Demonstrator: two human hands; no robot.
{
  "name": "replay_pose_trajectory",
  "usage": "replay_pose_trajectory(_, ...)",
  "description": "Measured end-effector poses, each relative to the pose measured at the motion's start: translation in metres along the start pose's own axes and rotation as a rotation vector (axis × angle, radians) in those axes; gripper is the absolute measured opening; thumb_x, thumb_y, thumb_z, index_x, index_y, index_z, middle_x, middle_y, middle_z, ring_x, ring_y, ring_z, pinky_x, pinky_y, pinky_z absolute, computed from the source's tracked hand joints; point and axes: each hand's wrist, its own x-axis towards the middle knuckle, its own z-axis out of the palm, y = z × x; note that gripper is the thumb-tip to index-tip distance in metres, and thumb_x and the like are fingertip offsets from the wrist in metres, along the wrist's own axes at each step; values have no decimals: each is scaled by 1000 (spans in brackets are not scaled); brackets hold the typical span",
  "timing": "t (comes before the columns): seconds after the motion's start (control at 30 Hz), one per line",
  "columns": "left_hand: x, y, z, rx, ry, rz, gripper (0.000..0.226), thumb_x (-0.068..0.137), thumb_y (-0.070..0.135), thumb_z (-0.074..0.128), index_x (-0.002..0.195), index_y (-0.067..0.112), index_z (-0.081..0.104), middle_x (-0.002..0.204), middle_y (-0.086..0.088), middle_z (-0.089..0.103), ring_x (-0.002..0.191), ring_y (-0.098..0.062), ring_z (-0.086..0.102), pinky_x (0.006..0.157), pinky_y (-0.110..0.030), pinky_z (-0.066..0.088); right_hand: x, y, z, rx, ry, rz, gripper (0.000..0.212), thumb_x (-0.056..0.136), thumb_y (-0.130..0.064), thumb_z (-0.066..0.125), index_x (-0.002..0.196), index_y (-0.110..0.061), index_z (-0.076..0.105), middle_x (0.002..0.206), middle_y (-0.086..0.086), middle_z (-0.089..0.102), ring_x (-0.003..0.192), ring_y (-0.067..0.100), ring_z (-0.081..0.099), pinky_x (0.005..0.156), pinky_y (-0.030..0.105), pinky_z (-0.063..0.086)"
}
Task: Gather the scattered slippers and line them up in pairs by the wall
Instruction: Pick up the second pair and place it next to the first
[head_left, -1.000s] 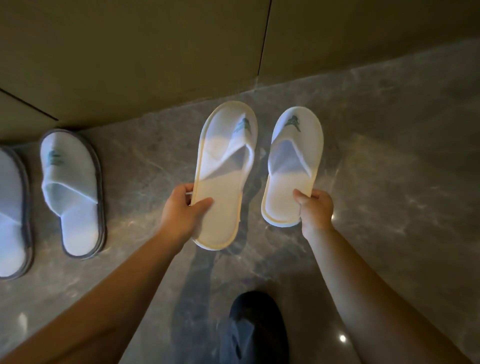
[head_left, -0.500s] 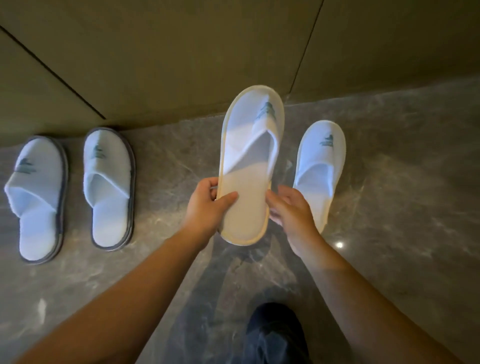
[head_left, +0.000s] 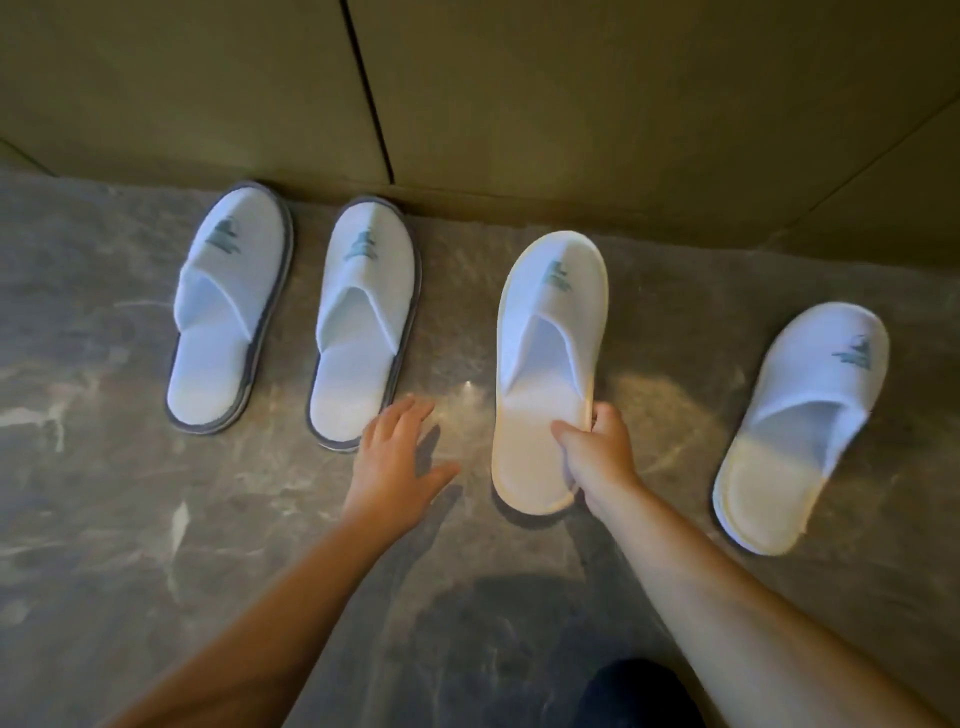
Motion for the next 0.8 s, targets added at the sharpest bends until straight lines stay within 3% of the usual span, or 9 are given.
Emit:
replay_pose_trajectory(0.17, 4, -37, 12, 192, -18, 46, 78, 75, 39, 65, 139, 21, 25, 153, -5, 16, 141, -27, 9, 114, -43, 13, 18, 15, 22, -132, 94, -67, 42, 78, -13, 62, 116, -4, 46, 118, 18, 57, 101, 31, 54, 77, 31, 39)
replay_pose_trajectory(0.3, 7, -43, 12, 226, 40, 80, 79, 74, 38, 66, 139, 22, 23, 154, -8, 9, 142, -30, 2, 114, -49, 9, 9, 22, 17, -407, 203, -288, 79, 71, -26, 72, 135, -7, 29, 139, 19, 35, 126, 34, 34, 102, 43, 32)
replay_pose_trajectory(0.37, 13, -45, 7, 232, 66, 69, 82, 74, 38, 67, 140, 23, 20, 155, -9, 5, 142, -32, -1, 113, -51, 8, -3, 30, 18, -544, 159, -406, 91, 67, -33, 75, 137, -12, 22, 144, 18, 26, 129, 36, 26, 105, 46, 29)
replay_pose_trajectory(0.47, 27, -49, -1, 245, 75, -20, 85, 74, 39, 67, 141, 27, 16, 155, -9, -1, 141, -36, -5, 112, -55, 7, -14, 45, 27, -749, 19, -441, 102, 67, -48, 71, 141, -19, 6, 152, 16, 6, 135, 36, 14, 109, 48, 24)
replay_pose_trajectory(0.57, 36, -56, -6, 270, 57, -102, 83, 75, 40, 65, 140, 31, 14, 155, -7, -6, 140, -39, -7, 111, -57, 8, -12, 56, 34, -880, 26, -481, 95, 72, -49, 65, 141, -21, 7, 153, 15, 0, 138, 35, 9, 112, 48, 21)
replay_pose_trajectory(0.8, 38, -63, -7, 255, 66, -90, 68, 80, 30, 61, 137, 30, 24, 153, -6, 7, 139, -36, 1, 109, -58, 19, -7, 55, 41, -812, 104, -569, 79, 72, -39, 68, 137, -26, 24, 152, 9, 14, 132, 32, 17, 107, 48, 26)
